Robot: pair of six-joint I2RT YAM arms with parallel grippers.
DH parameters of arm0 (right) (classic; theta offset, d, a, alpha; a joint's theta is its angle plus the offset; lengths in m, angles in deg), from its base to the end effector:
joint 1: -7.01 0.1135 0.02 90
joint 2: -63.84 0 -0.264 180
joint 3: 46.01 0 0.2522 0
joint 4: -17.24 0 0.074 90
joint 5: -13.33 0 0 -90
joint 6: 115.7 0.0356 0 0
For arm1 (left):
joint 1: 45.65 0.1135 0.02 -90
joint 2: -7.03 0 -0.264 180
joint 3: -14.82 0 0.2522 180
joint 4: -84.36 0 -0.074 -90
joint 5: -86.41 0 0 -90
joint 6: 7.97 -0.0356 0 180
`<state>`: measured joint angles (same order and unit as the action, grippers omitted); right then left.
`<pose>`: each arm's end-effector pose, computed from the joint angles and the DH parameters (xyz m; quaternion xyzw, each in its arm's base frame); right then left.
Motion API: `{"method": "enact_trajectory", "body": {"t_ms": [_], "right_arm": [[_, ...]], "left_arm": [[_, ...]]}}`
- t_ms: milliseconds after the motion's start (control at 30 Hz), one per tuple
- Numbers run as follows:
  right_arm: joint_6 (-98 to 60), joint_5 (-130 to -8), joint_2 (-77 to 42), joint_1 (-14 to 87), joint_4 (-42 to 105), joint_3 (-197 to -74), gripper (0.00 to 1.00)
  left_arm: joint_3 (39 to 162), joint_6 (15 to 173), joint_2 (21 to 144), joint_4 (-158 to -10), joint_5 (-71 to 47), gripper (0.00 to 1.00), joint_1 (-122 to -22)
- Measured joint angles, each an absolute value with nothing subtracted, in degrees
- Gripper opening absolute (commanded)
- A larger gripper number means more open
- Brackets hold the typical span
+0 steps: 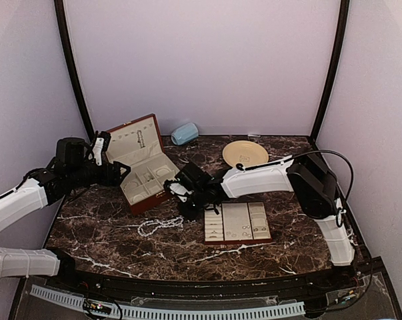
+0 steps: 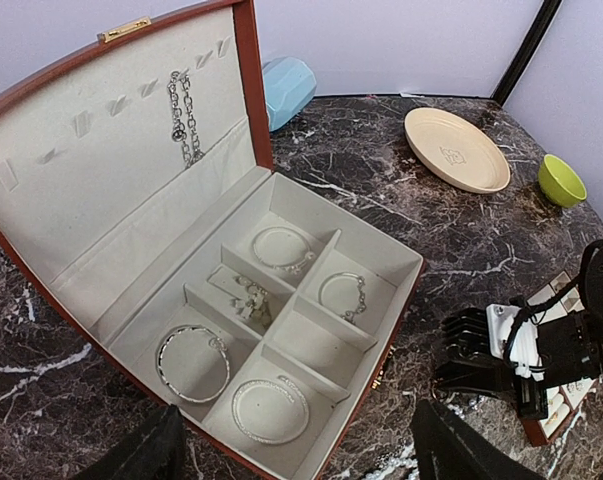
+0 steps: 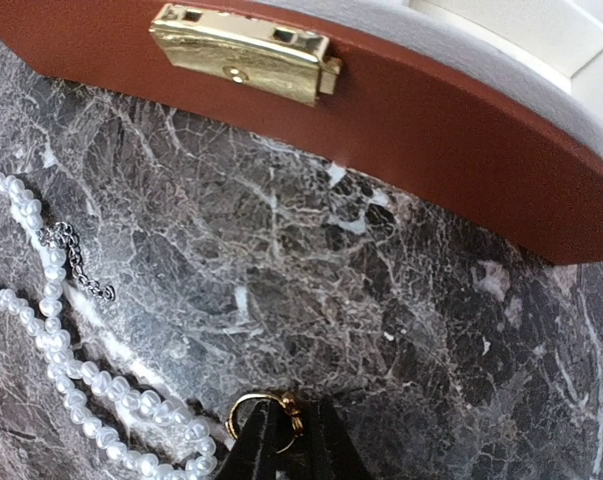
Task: Organize the mixed jewelry
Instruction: Pick up the ring from the center of the board.
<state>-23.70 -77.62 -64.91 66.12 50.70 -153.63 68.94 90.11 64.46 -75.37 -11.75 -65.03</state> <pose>0.2490 0.4150 0.1392 -0.4531 0.8379 0.1478 0.2659 0.2151 -0.0810 0.2777 0.1209 0.8267 -0.1875 0.5166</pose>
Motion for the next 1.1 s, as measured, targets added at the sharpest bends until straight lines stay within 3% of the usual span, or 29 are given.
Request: {"method": "enact_trajectory", "body": {"t_ms": [100, 500, 833, 900, 1000, 1100], "right_arm": [[-23.77, -77.97, -65.17, 66.28, 50.26, -153.90, 0.00], [-19.05, -79.35, -63.45, 66.30, 46.29, -150.18, 0.00], [-11.49, -81.49, -54.68, 66.21, 40.19, -139.80, 0.00], [-10.07, -81.86, -52.24, 66.04, 38.55, -137.57, 0.00], [-8.45, -82.35, -48.85, 65.86, 36.36, -134.66, 0.00], [-7.09, -82.76, -45.55, 65.84, 34.26, -132.13, 0.00]], "left_arm": [[68.94, 89.93, 64.46, -75.37, -11.78, 0.81, -65.03], [68.79, 92.20, 62.78, -76.84, -12.37, 0.76, -65.44], [65.45, 105.91, 70.32, -88.27, -11.36, 0.71, -77.44], [64.62, 108.99, 72.96, -90.91, -11.23, 0.68, -79.12], [63.94, 113.21, 76.44, -94.45, -11.27, 0.53, -81.44], [63.94, 116.33, 79.61, -97.67, -11.82, 0.50, -83.58]]}}
